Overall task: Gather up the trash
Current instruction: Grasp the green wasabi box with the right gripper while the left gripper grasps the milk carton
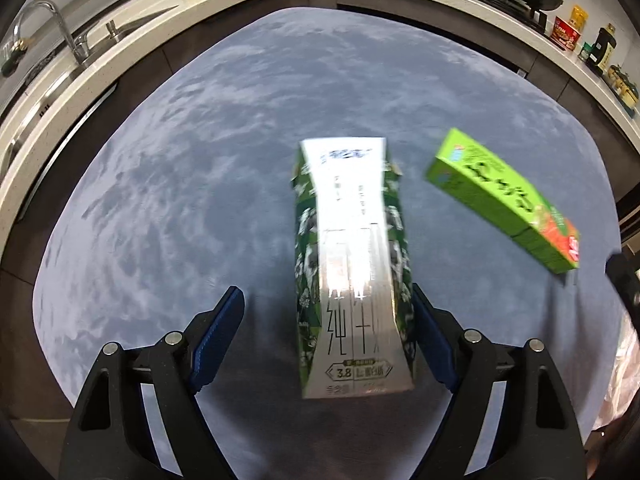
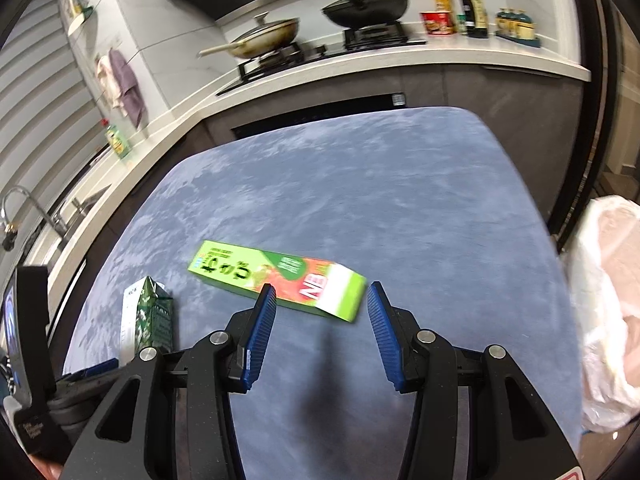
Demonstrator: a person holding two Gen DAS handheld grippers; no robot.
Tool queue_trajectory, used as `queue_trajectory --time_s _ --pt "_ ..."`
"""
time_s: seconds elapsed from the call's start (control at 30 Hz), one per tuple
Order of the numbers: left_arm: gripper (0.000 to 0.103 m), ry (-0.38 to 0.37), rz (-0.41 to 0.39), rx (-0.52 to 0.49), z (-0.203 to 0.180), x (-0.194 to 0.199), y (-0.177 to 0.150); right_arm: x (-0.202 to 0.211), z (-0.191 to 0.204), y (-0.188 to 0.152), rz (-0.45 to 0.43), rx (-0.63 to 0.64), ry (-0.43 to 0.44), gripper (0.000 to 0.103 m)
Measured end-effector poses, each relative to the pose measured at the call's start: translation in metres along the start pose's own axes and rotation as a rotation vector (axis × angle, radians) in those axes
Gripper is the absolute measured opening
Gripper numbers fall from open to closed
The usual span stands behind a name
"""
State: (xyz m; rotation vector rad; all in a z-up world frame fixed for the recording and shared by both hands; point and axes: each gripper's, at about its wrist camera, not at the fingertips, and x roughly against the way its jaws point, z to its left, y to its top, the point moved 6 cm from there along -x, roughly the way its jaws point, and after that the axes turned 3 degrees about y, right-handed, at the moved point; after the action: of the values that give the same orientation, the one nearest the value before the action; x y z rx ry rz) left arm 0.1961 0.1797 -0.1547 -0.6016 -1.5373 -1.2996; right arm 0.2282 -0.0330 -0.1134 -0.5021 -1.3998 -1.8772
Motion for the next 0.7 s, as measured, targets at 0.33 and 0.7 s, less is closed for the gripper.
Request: queue_trajectory --time_s 0.33,0.7 --pt "0.058 -0.039 -0.031 -0.038 0.016 -0.01 0.015 -0.062 0.034 0.024 0.08 0.073 0.068 0.047" --pt "0.051 -0.08 -0.038 -0.066 0.028 -0.017 0.026 -0.081 0.038 0.019 0.155 0.116 0.122 0.047"
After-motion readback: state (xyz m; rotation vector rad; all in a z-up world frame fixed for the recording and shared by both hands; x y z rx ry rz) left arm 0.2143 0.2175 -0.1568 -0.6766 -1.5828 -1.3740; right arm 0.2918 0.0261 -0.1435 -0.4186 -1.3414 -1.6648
